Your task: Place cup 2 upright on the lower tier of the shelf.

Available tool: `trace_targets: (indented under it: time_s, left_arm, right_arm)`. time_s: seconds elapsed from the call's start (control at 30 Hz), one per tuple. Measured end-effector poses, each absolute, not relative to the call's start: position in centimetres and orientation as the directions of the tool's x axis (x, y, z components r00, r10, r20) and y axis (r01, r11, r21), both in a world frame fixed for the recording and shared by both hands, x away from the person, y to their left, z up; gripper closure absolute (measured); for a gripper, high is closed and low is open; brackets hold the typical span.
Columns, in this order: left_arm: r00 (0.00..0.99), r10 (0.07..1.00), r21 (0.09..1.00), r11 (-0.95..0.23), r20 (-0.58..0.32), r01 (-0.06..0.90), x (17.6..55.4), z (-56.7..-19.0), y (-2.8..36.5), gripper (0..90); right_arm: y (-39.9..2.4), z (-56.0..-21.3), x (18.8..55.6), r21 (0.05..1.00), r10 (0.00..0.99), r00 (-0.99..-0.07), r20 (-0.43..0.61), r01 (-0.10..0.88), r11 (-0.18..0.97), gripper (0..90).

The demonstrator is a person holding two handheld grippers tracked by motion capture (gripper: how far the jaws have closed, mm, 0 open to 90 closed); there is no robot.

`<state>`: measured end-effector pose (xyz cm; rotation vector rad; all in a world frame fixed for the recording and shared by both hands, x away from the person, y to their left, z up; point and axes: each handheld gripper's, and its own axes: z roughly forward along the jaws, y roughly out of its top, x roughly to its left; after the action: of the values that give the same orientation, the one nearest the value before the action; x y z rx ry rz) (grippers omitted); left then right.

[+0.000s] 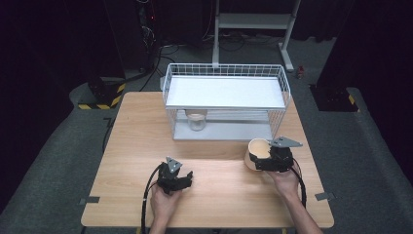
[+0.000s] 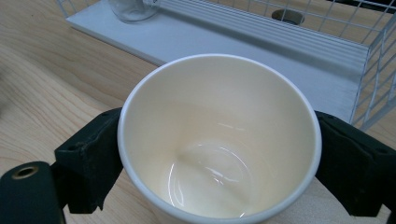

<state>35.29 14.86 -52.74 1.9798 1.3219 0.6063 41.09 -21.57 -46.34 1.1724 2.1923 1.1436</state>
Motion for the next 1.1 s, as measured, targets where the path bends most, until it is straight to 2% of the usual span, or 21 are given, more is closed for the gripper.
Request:
trace_targets:
  time_s: [0.6,1.1]
  left_arm:
    - [0.378,0.926,0.745,-0.261,0.013,0.613,35.3,-52.7,14.9,25.4]
    - [0.378,0.926,0.745,-0.261,0.013,0.613,35.3,-52.7,14.9,25.4]
  right_arm:
    - [-20.7,-45.0,42.5,0.809,0.806,-0.589,0.048,0.496,0.315,10.3]
    - [-19.9,-44.6,44.3,0.805,0.822,-0.568,0.04,0.506,0.311,10.3]
